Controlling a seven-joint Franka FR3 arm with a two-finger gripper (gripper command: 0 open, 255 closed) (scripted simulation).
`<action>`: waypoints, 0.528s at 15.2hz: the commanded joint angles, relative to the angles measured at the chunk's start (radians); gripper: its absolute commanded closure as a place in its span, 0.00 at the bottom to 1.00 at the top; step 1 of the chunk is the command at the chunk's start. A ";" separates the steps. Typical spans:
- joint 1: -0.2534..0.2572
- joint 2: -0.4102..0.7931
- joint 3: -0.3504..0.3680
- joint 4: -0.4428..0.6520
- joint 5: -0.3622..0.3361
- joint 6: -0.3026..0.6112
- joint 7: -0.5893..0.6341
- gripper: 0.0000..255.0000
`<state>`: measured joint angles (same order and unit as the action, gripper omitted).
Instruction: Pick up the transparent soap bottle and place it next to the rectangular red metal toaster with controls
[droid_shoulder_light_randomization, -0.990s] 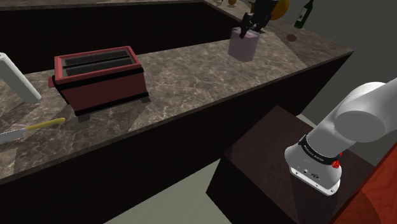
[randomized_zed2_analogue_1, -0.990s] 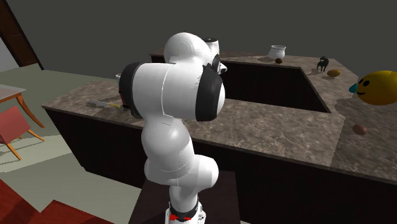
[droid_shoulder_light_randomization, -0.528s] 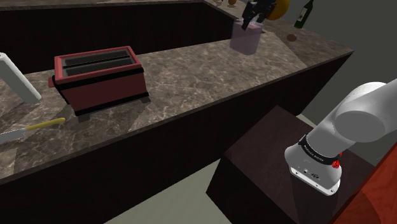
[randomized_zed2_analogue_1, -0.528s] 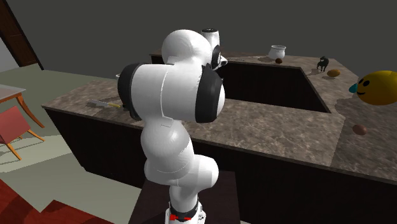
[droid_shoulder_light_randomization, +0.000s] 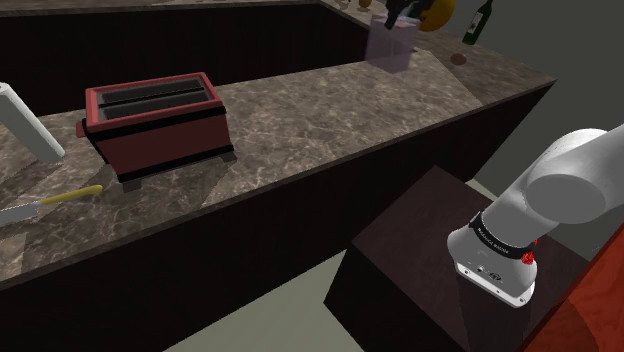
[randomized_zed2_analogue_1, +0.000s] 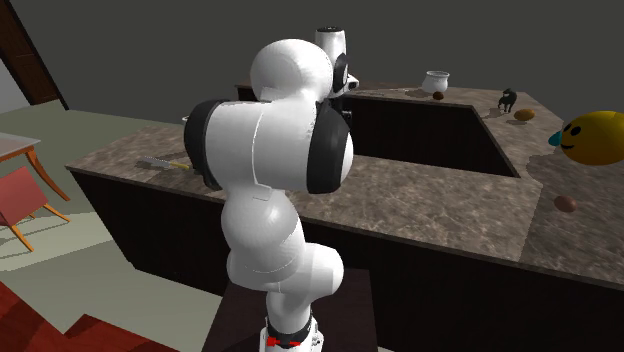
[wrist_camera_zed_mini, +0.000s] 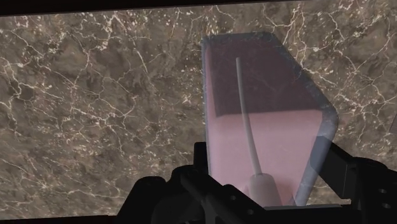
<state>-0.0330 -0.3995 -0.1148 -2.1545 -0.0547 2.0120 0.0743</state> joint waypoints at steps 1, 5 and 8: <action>0.000 0.002 0.000 0.028 0.001 -0.026 -0.002 1.00; 0.001 0.007 0.001 0.086 0.002 -0.080 -0.003 1.00; 0.015 0.049 0.029 0.127 0.007 -0.080 0.037 1.00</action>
<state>-0.0228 -0.3648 -0.0960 -2.0425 -0.0494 1.9337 0.0962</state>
